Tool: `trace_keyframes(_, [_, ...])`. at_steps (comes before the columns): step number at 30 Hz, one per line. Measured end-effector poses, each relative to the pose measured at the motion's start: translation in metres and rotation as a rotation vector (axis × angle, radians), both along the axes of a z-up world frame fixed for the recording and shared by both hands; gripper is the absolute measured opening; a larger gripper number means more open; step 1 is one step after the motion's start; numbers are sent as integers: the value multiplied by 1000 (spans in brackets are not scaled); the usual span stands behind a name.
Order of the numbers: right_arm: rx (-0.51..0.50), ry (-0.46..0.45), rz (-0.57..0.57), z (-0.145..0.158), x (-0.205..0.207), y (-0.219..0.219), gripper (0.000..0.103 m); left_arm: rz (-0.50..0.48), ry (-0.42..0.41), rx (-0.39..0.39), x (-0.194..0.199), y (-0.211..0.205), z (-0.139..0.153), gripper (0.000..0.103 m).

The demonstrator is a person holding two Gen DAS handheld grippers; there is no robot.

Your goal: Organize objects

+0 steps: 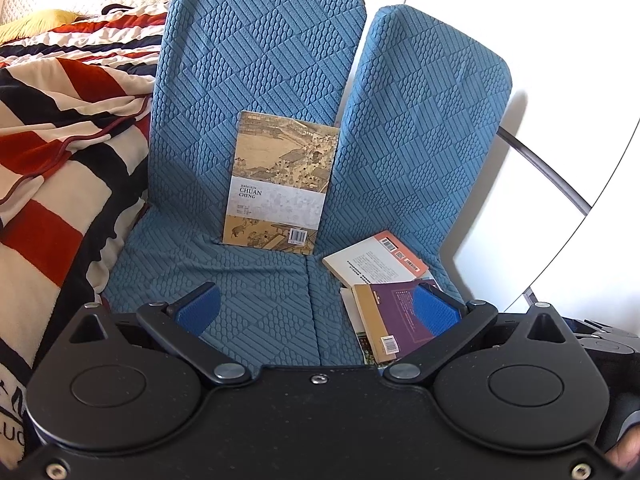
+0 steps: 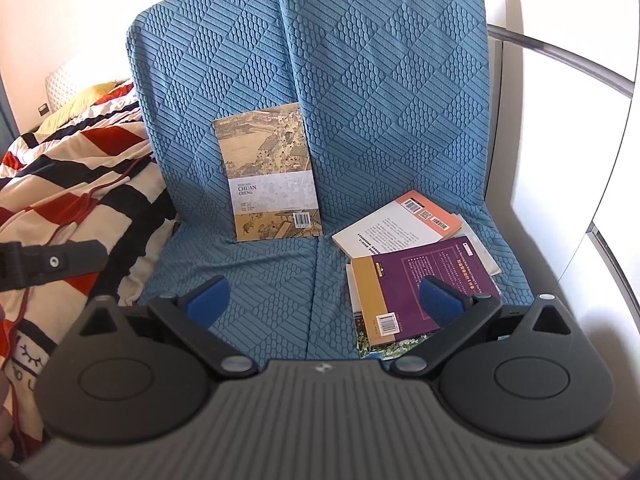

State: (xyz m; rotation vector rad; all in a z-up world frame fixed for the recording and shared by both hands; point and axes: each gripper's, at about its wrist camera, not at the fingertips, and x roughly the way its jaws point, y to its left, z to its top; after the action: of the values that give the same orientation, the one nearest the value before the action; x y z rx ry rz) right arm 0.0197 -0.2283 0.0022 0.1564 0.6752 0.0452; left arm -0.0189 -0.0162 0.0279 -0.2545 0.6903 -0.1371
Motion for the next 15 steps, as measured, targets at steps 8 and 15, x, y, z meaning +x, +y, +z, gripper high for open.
trace_keyframes(8, [0, 5, 3, -2, -2, 6, 103, 0, 5, -13, -7, 2, -1, 103])
trace_keyframes(15, [-39, -9, 4, 5, 0, 9, 103, 1, 2, -10, -6, 7, 5, 103])
